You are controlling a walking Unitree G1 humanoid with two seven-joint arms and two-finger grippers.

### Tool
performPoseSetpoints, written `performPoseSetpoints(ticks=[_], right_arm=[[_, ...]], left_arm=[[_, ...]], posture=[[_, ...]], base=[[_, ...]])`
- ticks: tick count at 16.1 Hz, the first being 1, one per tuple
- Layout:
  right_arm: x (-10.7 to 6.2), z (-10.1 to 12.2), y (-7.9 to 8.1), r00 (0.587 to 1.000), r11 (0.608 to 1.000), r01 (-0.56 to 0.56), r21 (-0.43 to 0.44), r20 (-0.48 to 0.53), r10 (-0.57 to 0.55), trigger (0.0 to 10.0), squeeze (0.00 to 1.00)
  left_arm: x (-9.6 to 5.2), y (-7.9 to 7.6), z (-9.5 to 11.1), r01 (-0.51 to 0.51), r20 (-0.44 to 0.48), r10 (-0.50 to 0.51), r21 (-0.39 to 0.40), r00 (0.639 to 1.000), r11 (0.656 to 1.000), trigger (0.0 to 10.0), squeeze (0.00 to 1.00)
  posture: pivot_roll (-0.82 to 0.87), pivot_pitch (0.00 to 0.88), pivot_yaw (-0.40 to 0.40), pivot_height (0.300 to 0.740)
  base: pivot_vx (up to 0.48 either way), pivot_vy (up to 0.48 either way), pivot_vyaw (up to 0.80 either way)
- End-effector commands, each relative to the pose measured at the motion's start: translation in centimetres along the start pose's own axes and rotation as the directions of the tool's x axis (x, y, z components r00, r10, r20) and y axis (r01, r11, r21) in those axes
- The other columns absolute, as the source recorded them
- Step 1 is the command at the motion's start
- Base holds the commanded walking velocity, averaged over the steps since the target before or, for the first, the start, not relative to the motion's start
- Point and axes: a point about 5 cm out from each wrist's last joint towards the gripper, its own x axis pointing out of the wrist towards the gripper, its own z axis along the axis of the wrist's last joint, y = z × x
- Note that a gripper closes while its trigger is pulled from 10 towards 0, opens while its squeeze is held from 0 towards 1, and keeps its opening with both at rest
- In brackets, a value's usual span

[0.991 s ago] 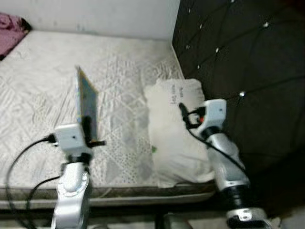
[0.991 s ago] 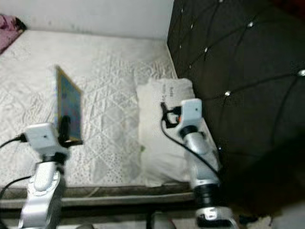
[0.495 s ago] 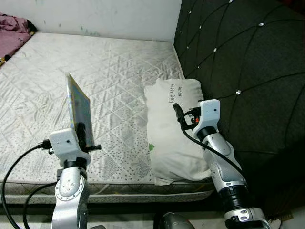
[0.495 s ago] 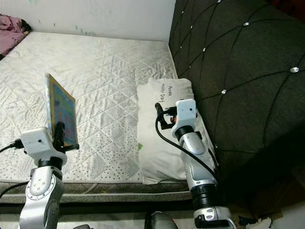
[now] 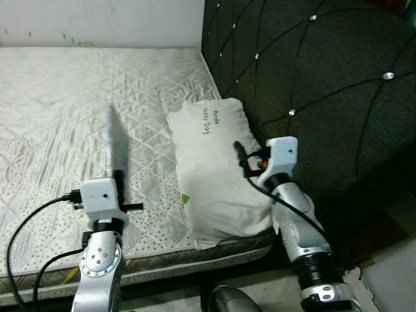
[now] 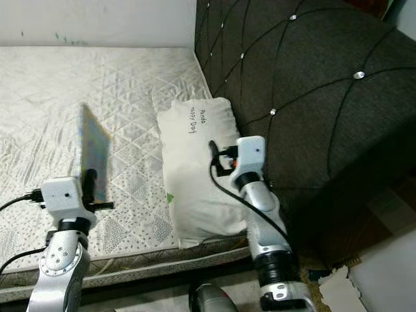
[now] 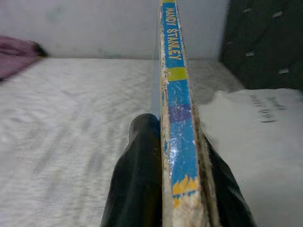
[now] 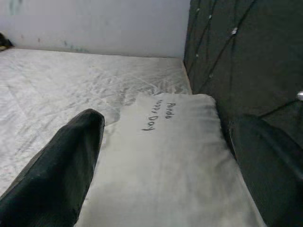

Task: Clean up the room

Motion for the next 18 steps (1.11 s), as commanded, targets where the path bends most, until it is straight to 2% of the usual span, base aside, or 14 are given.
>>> performPoseSetpoints(ticks=[1,3,4,8,18], right_arm=[[0.1,0.3,-0.2,1.000,1.000,0.013,0.000,0.009,-0.013,10.0,0.00],[0.1,0.5,-0.1,1.000,1.000,0.010,0.004,0.014,-0.010,10.0,0.00],[0.0,0.5,-0.1,1.000,1.000,0.001,0.012,0.007,-0.001,10.0,0.00],[-0.5,0.1,0.3,0.998,0.998,-0.058,0.015,-0.026,0.058,10.0,0.00],[-0.7,0.2,0.4,0.994,0.995,-0.096,0.029,-0.058,0.097,10.0,0.00]], left_arm=[[0.1,-0.1,1.5,-0.016,0.069,0.014,0.029,0.998,0.999,10.0,0.00],[-0.1,0.1,1.8,0.000,0.085,-0.001,0.019,0.996,1.000,10.0,0.00],[-0.4,0.6,2.0,-0.046,0.088,0.045,0.015,0.995,0.999,10.0,0.00],[-1.9,1.4,2.3,-0.123,0.081,0.121,0.019,0.989,0.992,10.0,0.00],[-2.0,1.2,2.8,-0.102,0.041,0.103,-0.039,0.994,0.994,10.0,0.00]], posture=[[-0.02,0.000,-0.042,0.740],[-0.02,0.000,-0.046,0.740],[-0.01,0.000,-0.055,0.740],[0.01,0.000,-0.081,0.740],[0.01,0.028,-0.095,0.740]], base=[[0.000,0.000,0.00],[0.000,0.000,0.00],[0.000,0.000,0.00],[0.000,0.000,0.00],[0.000,0.000,0.00]])
